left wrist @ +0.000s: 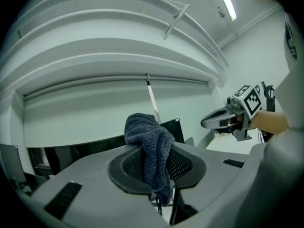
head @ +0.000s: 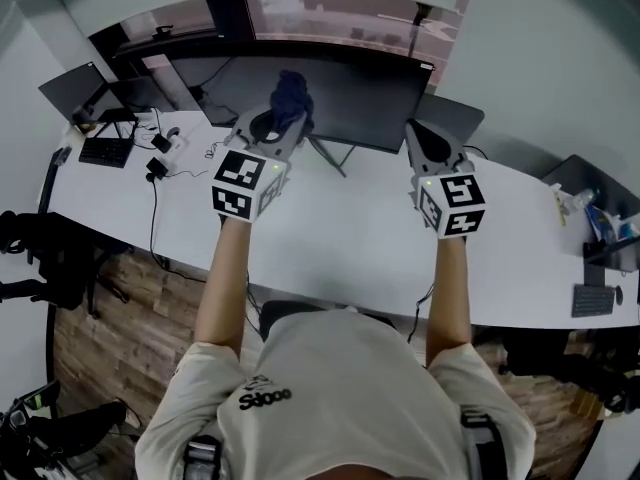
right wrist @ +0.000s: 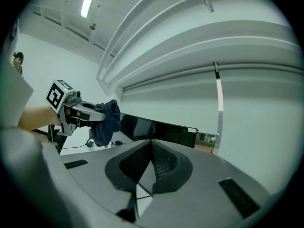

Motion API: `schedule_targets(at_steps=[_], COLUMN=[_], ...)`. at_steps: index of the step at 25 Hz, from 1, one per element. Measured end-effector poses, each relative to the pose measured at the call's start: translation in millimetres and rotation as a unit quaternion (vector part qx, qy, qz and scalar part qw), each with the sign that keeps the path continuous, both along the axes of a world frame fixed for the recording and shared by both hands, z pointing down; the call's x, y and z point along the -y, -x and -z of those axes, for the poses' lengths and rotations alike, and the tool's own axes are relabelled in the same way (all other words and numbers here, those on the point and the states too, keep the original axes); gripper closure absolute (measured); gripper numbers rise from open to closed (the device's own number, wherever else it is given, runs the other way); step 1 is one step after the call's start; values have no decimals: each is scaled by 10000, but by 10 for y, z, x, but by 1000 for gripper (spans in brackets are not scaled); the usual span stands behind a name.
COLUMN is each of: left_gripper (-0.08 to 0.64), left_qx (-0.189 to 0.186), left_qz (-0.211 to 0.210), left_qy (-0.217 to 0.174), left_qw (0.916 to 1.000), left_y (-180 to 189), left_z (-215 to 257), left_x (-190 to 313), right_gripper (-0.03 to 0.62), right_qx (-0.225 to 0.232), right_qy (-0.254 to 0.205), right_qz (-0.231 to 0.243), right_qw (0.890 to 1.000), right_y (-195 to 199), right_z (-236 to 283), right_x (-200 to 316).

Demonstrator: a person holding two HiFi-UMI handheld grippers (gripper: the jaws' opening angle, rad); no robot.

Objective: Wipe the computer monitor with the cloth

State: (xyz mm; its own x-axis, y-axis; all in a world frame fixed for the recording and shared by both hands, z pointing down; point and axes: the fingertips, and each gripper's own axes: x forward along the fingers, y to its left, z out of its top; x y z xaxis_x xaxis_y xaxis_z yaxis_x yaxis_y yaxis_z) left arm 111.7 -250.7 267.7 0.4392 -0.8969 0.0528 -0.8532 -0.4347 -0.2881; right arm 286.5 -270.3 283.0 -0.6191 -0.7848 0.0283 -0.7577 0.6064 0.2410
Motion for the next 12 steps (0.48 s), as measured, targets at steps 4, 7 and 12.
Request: schedule_targets(at_steps=[4, 7, 12], left_gripper=[476, 476, 476], left_qx=[179, 191, 303], left_qz=[283, 250, 207], left_qy=[17, -7, -65], left_qw=[9994, 9995, 9993], left_y=[222, 292, 365], left_z=[-122, -176, -248], left_x=[-210, -344, -519], right_gripper=[588, 588, 588], right_qx=[-44, -85, -54], right_qy=[-64, -136, -167], right_qz=[296, 453, 581], right_qw=[9995, 9988, 9982], right_y=[344, 555, 687], right_z=[8, 19, 29], right_x=[-112, -216, -352])
